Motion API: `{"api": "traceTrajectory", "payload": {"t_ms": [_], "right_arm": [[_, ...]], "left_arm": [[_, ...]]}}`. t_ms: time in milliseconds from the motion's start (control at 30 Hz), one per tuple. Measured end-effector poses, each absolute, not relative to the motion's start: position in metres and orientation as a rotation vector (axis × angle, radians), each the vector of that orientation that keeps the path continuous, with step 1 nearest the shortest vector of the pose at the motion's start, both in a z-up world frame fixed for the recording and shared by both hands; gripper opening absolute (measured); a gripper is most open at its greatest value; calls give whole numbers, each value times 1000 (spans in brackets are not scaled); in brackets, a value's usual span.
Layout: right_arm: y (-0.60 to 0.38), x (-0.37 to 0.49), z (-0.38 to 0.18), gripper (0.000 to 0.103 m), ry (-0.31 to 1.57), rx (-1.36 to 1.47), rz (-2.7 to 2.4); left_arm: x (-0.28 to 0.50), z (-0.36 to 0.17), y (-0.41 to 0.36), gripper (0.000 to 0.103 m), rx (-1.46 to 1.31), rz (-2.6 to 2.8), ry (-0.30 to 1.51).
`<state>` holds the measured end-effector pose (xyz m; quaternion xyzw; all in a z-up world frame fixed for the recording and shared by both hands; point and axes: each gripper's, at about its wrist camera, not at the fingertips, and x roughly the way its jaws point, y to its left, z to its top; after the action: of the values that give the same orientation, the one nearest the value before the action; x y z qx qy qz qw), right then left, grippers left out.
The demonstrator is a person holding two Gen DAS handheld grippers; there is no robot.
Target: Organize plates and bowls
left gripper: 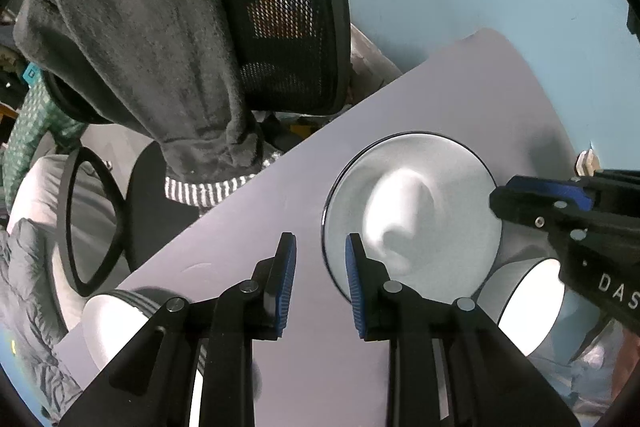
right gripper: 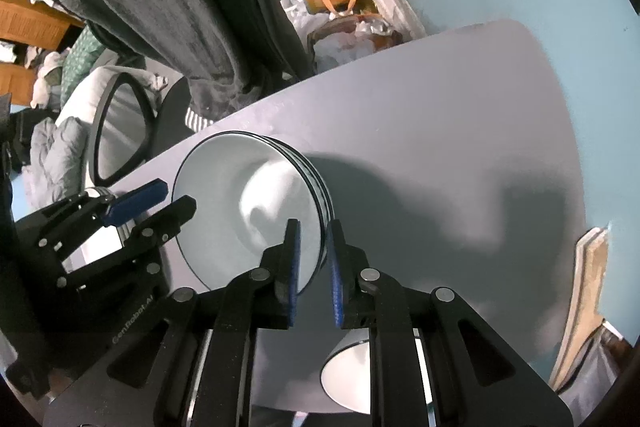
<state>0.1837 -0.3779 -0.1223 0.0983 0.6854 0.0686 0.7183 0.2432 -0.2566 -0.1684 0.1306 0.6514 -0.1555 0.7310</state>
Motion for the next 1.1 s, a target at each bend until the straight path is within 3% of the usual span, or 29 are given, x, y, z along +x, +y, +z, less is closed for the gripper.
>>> {"api": "traceTrajectory", "payload": {"t_ms": [133,200,333,500,767,1100], "right_arm": [[-375,179,-109,16,1482,157,131],[-374,176,-99,26,1457,129,124],[-370,171,-84,29,1417,84,121],[-367,161,-66,42,1377,44,120],[-365,140,-40,52,1342,39,126],[-374,107,-29,54,1331,58,88]], "left_arm": [[236,-154,-255,38,311,-336,1391],[231,-145,-252,39,309,-338,1374],[225,-130,-244,45,270,-339,1359],[215,-112,-234,45,206,-338,1355],[185,-90,-228,46,170,-357,1342],[148,-82,-235,46,182,-390,1348]]}}
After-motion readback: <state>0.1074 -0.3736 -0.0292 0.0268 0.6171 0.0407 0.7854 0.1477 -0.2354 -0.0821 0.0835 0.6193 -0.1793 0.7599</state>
